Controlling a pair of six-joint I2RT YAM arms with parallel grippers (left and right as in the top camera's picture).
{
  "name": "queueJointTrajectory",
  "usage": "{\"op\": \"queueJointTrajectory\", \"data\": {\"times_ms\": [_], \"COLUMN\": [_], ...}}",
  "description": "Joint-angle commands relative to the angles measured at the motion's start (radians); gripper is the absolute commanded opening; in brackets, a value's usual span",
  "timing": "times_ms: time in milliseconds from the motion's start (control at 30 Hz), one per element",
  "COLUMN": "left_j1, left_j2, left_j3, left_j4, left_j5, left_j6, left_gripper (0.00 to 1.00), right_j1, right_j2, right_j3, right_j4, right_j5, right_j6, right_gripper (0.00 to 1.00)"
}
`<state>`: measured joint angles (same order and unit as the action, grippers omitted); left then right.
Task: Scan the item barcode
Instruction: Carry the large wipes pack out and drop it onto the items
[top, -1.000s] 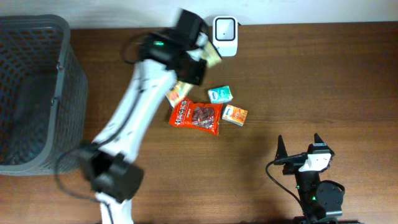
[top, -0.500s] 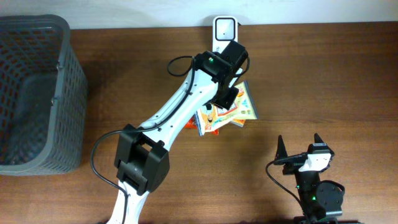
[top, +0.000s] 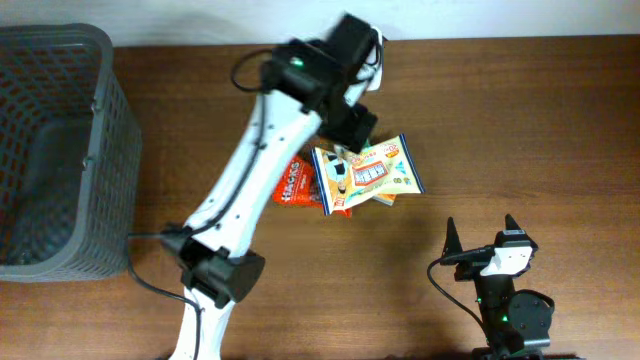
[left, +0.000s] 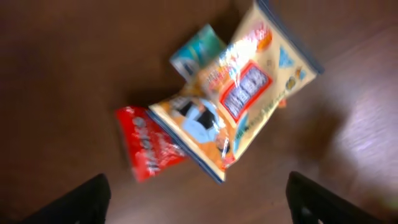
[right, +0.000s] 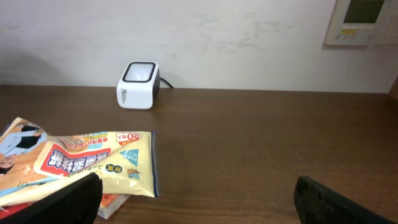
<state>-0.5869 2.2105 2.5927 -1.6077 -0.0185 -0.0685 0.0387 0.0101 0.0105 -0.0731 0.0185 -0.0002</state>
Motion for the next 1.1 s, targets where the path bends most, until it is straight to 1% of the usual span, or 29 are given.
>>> {"op": "queueJointTrajectory", "data": {"times_ms": [0, 67, 367, 467, 600, 767, 900, 1000, 1067], "left_j1": [0.06, 0.089, 0.138, 0.141, 0.144, 0.181, 0.282, 0.357, 0.375], "left_j2": [-0.014, -0.028, -0.107, -0.156, -0.216, -0.344, -0.437, -0.454, -0.454], "left_j3": [0.19, 0.224, 0.224, 0.223, 0.208, 0.07, -0.092, -0.19, -0.238], "left_j4": [-0.077, -0.08, -0.08, -0.08, -0.08, -0.08, -0.08, -0.08, -0.074], "left_j5": [-0.007, -0.006, -0.013, -0.131, -0.174, -0.188, -0.188, -0.179, -0.139], "left_j6": [0.017, 0.017, 0.018, 0.018, 0.018, 0.005, -0.088, -0.099, -0.099], "left_gripper": [1.0, 0.99, 0.99, 0.99, 0.99, 0.99, 0.99, 0.99, 0.99], "right_j1": [-0.006, -0.006, -0.006, -0.006, -0.006, -0.006, -0.006, -0.006, -0.006], "right_j2": [-0.006, -0.006, -0.006, -0.006, -0.006, -0.006, -0.006, -0.006, -0.006], "right_j3": [-0.005, -0.005, -0.005, -0.005, -0.005, -0.005, -0.005, -0.005, -0.005], "right_j4": [-0.006, -0.006, -0.006, -0.006, -0.006, -0.006, -0.006, -0.006, -0.006], "right_j5": [0.016, 0.016, 0.016, 0.016, 0.016, 0.016, 0.016, 0.016, 0.016], "right_j6": [0.0, 0.0, 0.0, 0.0, 0.0, 0.0, 0.0, 0.0, 0.0], "right_gripper": [0.98, 0.98, 0.98, 0.98, 0.98, 0.99, 0.98, 0.98, 0.98]}}
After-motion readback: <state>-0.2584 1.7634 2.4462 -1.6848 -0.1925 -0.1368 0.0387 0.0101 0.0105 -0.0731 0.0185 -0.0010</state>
